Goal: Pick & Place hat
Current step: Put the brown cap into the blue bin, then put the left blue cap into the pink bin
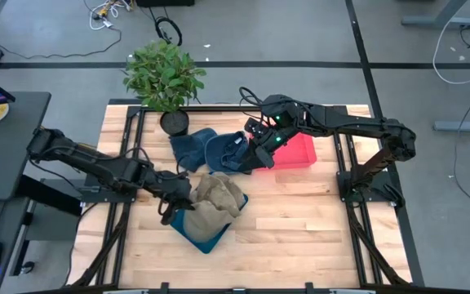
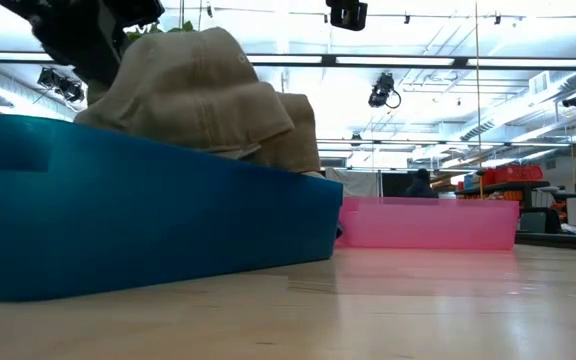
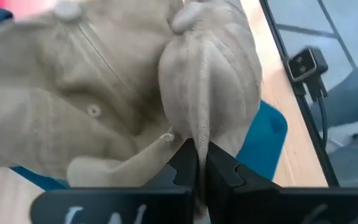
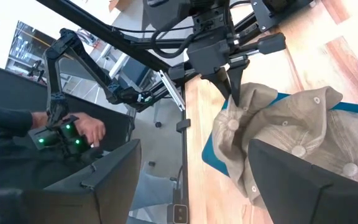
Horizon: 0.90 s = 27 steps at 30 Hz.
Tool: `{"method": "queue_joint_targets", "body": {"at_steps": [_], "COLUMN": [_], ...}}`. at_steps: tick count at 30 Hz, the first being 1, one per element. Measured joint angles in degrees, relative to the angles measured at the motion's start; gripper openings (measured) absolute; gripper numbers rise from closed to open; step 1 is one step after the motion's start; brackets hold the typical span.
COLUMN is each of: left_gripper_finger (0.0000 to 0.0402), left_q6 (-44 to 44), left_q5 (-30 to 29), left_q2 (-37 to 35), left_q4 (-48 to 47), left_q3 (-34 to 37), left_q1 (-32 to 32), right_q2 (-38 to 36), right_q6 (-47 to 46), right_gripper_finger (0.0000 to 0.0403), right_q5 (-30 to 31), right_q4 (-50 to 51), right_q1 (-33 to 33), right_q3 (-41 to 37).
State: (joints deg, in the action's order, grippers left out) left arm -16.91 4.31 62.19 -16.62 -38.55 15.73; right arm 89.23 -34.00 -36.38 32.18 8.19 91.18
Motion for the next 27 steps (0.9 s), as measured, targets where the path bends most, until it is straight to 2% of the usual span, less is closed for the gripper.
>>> {"method": "queue_joint_targets", "body": {"at_steps": [4,8,13,17,20,23,27], "left_gripper_finger": [0.0035,0.0054,0.0098,0.0142,0.0169,0.0188,0.0198], "left_q6": [-0.1,0.2,4.0,6.6,8.5,10.3,11.0], "left_q5": [-0.6,-3.7,-9.7,-11.6,-15.2,-18.2,-18.4], "left_q2": [0.0,0.0,0.0,0.0,0.0,0.0,-0.7], "left_q4": [3.4,3.8,3.9,4.1,5.0,8.4,12.6], "left_q3": [0.0,-0.3,-0.4,-0.4,-0.4,-0.4,-0.5], "left_q1": [-1.1,-2.4,-3.5,-4.5,-5.4,-6.7,-8.2], "right_q2": [0.0,0.0,0.0,0.0,0.0,0.0,0.0], "right_q6": [0.0,0.0,-0.3,-0.3,-0.5,-0.5,-1.1], "right_gripper_finger": [0.0295,0.0295,0.0295,0.0295,0.0295,0.0295,0.0295], "right_q5": [0.0,1.4,2.8,3.2,3.2,4.7,5.4], "right_q4": [0.0,0.0,0.0,0.1,0.2,0.6,2.8], "right_q1": [0.0,0.0,0.0,0.0,0.0,0.0,0.0], "right_q3": [0.0,0.0,0.0,0.0,0.0,0.0,0.0]}}
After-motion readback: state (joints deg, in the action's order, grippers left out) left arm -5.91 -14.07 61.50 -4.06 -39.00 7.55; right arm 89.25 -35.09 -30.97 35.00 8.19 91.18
